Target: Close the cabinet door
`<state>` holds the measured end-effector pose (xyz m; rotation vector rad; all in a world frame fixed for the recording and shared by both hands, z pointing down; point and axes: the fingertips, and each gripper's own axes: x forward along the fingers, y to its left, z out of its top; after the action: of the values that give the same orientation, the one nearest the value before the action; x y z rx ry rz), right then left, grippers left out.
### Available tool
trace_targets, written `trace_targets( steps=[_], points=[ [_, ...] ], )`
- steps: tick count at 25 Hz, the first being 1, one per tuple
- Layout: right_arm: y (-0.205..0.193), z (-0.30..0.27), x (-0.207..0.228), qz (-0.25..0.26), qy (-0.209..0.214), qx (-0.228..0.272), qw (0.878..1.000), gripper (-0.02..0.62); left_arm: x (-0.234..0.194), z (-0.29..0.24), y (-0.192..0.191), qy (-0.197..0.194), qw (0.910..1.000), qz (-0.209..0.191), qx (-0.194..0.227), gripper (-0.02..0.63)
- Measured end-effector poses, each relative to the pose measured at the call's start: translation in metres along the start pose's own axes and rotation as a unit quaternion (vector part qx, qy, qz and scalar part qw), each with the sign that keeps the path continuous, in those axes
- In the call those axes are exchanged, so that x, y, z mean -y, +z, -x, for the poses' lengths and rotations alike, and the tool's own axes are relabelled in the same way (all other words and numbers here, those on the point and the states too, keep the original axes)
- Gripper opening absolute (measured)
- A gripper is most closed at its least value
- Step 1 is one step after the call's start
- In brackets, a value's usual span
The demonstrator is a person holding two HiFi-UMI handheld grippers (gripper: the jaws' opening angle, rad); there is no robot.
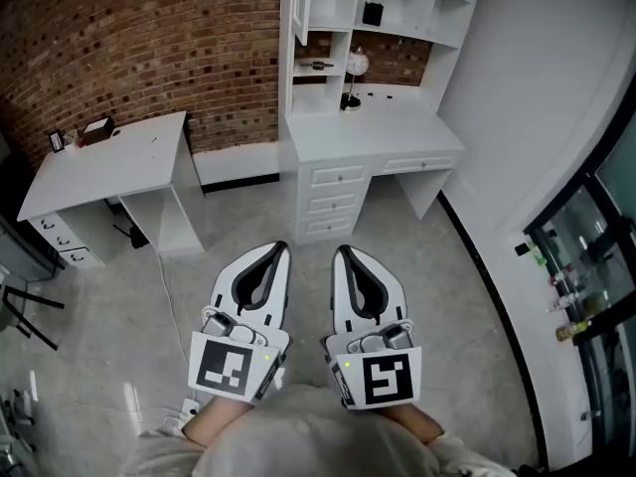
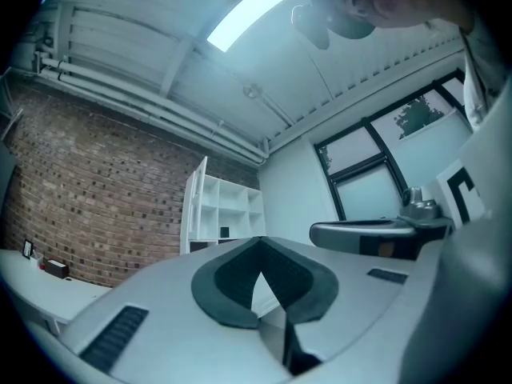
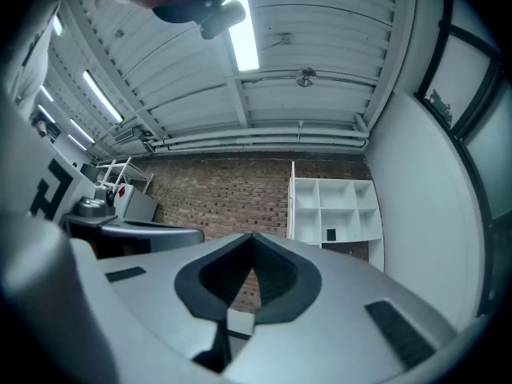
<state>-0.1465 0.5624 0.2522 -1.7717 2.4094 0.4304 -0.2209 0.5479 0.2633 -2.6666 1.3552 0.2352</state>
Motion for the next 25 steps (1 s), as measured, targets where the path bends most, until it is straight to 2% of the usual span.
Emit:
trace_targets(
  steps=[15, 25],
  points=[
    [-0.019, -0.032, 0.019, -0.025, -0.015, 0.006, 1.000, 0.018, -0.018, -0.038, -0.019, -0.014, 0.9997, 0.000, -0.022, 0.008],
    [-0.039, -0.109, 0.072, -0.019, 0.002, 0.022, 1.000, 0.018, -0.051, -0.129, -0.030, 0.002, 1.0000, -0.002, -0.002, 0.008]
  ],
)
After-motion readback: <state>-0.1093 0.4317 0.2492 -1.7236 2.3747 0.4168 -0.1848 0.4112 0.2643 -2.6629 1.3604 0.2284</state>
